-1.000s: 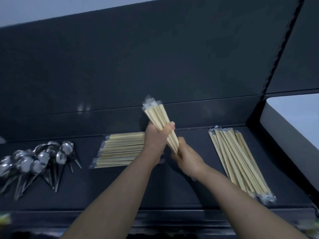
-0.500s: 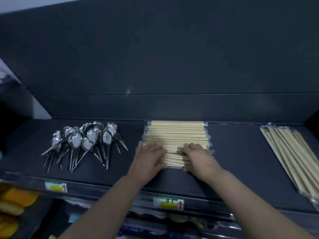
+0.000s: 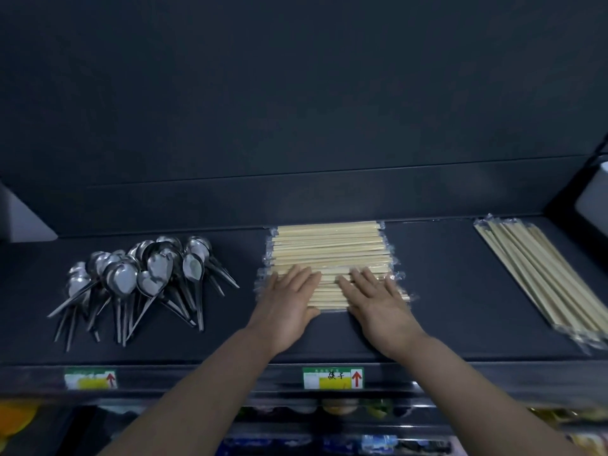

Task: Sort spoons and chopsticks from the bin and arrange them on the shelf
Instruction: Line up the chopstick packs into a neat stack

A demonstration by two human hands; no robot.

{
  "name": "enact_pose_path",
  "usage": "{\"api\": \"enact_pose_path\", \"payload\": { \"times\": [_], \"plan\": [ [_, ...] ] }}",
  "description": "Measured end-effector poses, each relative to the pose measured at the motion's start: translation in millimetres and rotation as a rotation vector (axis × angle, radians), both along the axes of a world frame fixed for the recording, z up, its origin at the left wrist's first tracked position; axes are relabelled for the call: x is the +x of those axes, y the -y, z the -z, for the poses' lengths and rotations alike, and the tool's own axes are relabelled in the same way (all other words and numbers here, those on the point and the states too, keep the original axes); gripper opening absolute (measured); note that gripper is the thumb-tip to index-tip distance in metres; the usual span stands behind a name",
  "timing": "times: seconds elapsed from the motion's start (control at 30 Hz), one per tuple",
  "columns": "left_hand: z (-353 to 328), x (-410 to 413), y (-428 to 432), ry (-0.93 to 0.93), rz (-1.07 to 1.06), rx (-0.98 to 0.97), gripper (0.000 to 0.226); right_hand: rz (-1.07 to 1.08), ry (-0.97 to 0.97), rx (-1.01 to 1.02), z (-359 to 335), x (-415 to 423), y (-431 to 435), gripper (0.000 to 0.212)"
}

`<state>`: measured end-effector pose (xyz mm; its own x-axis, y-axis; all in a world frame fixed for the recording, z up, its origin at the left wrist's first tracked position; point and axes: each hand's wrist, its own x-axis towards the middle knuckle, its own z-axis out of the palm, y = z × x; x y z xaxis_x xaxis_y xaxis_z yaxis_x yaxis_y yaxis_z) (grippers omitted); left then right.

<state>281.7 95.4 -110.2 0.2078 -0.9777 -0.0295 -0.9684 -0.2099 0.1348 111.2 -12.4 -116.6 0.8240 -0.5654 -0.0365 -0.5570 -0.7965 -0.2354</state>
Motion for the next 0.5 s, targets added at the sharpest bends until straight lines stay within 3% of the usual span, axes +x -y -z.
{"api": "enact_pose_path", "payload": {
  "times": [0.13,0.27,0.4,0.5],
  "plan": [
    [10.3,3.4,2.1,0.033,-0.016,0.012,0.056,-0.014,0.005,-0.035,6.7,4.6,2.3,0.066],
    [7.5,2.5,5.0,0.068,-0.103,-0.027,0.063,0.096,-0.010,-0.073,0.3,10.9,5.3,0.058],
    [5.1,17.4,6.5,-0.187,-0.414,-0.045,0.086,0.290,-0.046,0.029,-1.1,4.2,6.5,0.085],
    [7.2,17.5,9.9,-0.322,-0.440,-0.033,0.084,0.368,0.049,0.192,0.0,3.6,10.9,0.107]
  ]
}}
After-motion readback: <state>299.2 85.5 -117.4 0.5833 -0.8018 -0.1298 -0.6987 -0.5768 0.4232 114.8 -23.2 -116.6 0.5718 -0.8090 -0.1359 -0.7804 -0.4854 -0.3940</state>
